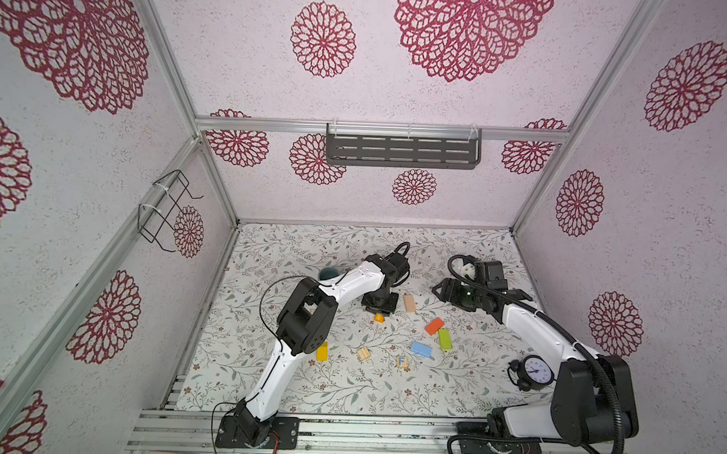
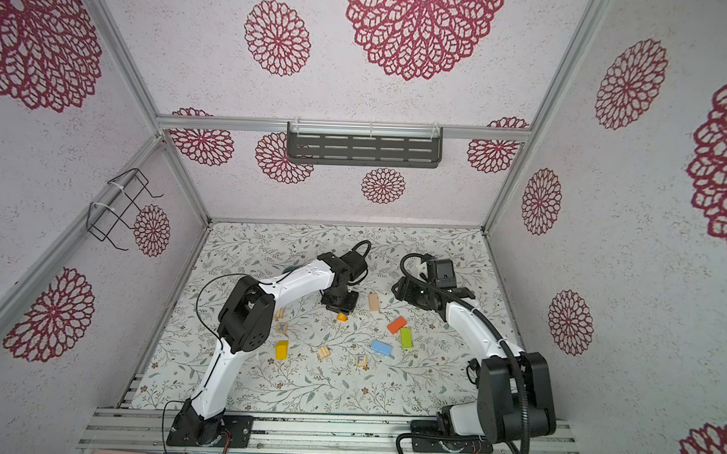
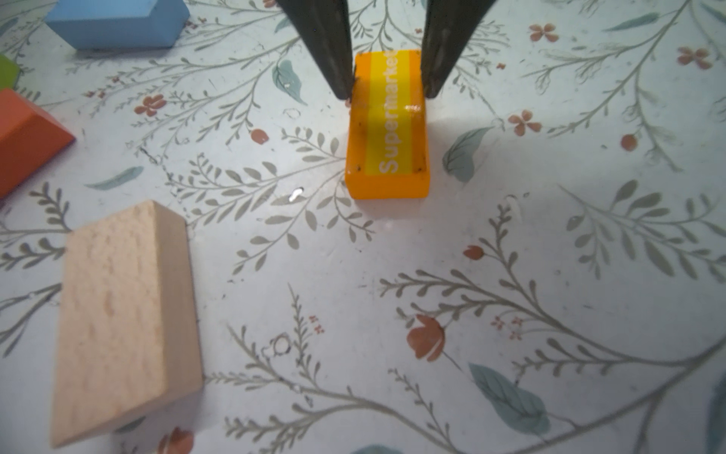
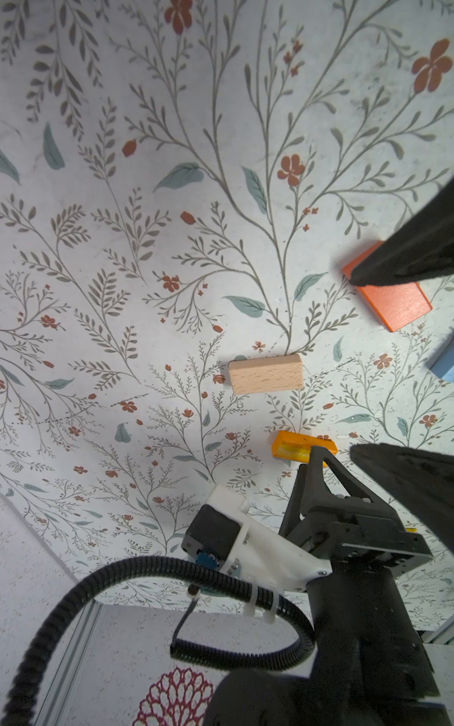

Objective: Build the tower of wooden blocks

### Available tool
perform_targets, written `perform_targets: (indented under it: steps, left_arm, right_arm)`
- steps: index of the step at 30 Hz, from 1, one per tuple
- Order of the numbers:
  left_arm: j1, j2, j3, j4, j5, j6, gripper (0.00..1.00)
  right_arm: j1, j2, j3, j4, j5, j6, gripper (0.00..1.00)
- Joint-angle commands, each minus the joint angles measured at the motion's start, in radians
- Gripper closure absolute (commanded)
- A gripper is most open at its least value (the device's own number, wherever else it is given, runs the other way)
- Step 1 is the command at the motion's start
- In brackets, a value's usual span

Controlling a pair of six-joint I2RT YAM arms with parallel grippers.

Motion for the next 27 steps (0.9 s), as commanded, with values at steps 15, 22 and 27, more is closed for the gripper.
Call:
perform_targets:
  steps: [15,22,27]
  left_arm:
    - [0.004,0.049,0.109,-0.068,-0.037,-0.034,0.53]
    - [0.004,0.026,0.056,-0.057,-0.062,-0.037,0.51]
    - [0.002,0.039,0.045,-0.036,-0.049,-0.046,0.52]
  right_arm:
    - [0.003,-0.044,-0.021,0.005,-0.005,-0.002,0.31]
    - [0.003,-0.039,-0.027,0.014,-0.009,0.003,0.31]
    - [0.003,-0.044,-0.030,0.007,-0.007,0.001,0.31]
